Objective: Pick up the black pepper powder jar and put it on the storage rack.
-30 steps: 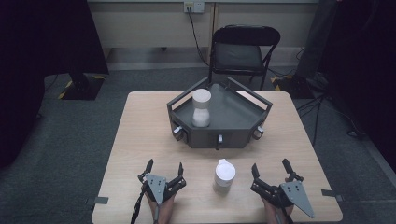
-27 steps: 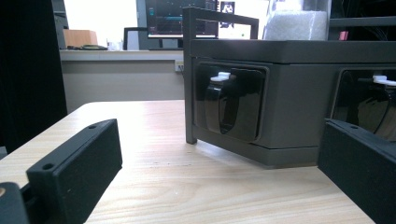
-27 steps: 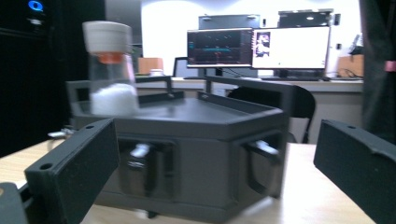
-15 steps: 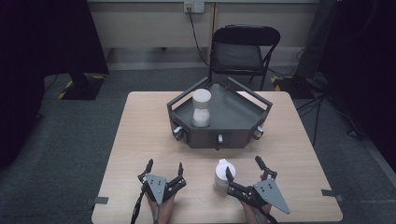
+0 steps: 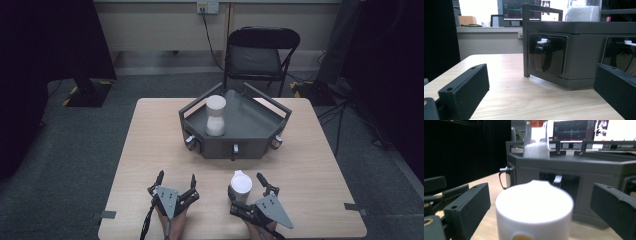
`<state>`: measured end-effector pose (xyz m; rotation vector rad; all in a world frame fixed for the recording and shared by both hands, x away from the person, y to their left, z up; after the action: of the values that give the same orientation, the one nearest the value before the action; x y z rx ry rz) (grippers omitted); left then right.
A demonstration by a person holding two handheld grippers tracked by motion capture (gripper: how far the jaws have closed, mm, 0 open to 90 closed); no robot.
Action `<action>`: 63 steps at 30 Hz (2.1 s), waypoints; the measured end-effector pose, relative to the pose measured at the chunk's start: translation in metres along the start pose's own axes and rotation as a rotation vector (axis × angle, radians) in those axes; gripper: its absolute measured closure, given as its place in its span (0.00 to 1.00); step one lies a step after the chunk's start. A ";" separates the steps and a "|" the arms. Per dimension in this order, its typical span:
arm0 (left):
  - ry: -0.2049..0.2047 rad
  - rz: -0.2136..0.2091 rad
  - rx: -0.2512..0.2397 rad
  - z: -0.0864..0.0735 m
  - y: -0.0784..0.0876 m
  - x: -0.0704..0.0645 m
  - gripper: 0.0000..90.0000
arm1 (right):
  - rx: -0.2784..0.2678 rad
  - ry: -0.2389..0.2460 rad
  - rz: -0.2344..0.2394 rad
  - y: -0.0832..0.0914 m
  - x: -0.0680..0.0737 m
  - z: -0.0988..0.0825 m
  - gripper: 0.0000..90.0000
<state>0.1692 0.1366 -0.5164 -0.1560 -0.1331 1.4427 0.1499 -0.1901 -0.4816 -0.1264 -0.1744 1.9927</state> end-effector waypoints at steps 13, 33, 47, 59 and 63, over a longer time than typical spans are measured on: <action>0.000 0.002 0.000 0.000 0.000 0.000 0.00 | 0.052 -0.016 0.002 0.002 0.001 -0.010 0.15; 0.000 0.001 0.000 0.000 0.000 0.000 0.00 | 0.093 -0.037 0.018 0.002 -0.002 -0.003 0.33; 0.000 0.001 0.000 0.000 0.000 0.000 0.00 | 0.114 -0.037 0.027 0.001 -0.005 0.003 0.33; 0.000 0.004 0.000 0.000 0.000 -0.001 0.00 | 0.116 -0.031 0.039 -0.001 -0.008 0.008 0.33; -0.001 0.004 0.000 0.000 0.000 -0.001 0.00 | 0.119 -0.031 0.040 -0.001 -0.009 0.009 0.33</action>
<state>0.1692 0.1361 -0.5164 -0.1559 -0.1333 1.4463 0.1530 -0.1983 -0.4726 -0.0230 -0.0736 2.0403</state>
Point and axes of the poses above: each handheld gripper's, and its own axes: y roughly backward along the jaws, z roughly out of its top, x roughly to its left, the point moved 1 cm from there along -y, roughly forward along the jaws, and after that the axes turned 10 degrees about -x, right-handed, at the moved point
